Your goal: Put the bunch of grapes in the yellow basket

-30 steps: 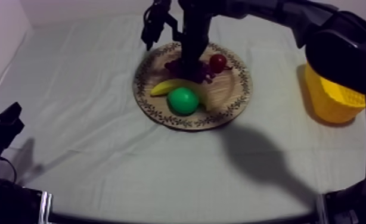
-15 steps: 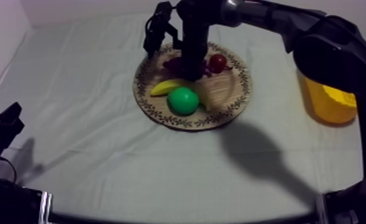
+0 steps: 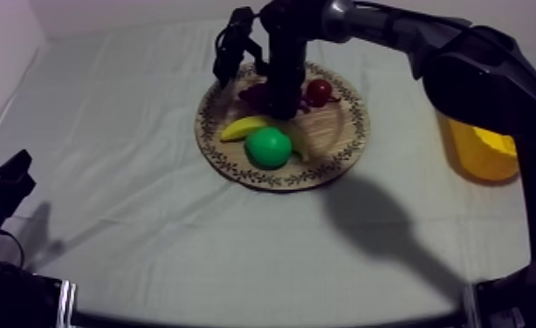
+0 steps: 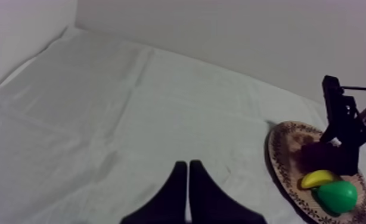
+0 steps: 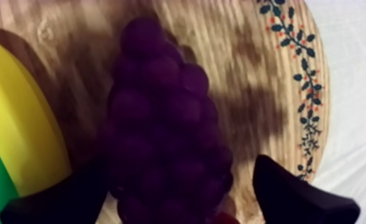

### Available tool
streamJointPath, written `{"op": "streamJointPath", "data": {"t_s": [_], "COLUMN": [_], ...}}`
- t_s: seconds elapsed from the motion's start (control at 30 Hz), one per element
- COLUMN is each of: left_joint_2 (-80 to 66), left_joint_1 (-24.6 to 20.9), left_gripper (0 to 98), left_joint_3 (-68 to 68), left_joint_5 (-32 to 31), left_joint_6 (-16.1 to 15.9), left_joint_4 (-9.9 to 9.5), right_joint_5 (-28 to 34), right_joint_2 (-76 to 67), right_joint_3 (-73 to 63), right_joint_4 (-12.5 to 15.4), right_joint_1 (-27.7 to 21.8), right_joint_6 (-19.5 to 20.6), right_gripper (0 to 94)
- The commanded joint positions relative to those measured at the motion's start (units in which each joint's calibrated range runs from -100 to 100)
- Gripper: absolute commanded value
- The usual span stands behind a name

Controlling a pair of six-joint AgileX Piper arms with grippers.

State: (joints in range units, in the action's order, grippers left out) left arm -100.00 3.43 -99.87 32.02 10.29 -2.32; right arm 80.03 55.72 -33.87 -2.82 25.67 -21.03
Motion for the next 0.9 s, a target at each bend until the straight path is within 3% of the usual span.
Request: {"op": "streamJointPath", "data": {"t_s": [0.0, 0.53, 0.87], "left_joint_2": [0.0, 0.0, 0.0], "left_joint_1": [0.0, 0.0, 0.0], "left_gripper": [0.1, 0.1, 0.1], "left_joint_3": [0.0, 0.0, 0.0], "left_joint_5": [0.0, 0.0, 0.0], "left_joint_6": [0.0, 0.0, 0.0], "left_joint_4": [0.0, 0.0, 0.0], "right_joint_5": [-0.1, -2.2, -4.6], "right_joint_2": [0.2, 0.5, 0.3], "right_joint_3": [0.0, 1.9, 4.1], "right_joint_4": [-0.3, -0.5, 0.0], "right_joint_1": [0.0, 0.3, 0.5], "right_joint_6": [0.0, -0.7, -0.7], "right_gripper": [77.4, 56.5, 50.1]}}
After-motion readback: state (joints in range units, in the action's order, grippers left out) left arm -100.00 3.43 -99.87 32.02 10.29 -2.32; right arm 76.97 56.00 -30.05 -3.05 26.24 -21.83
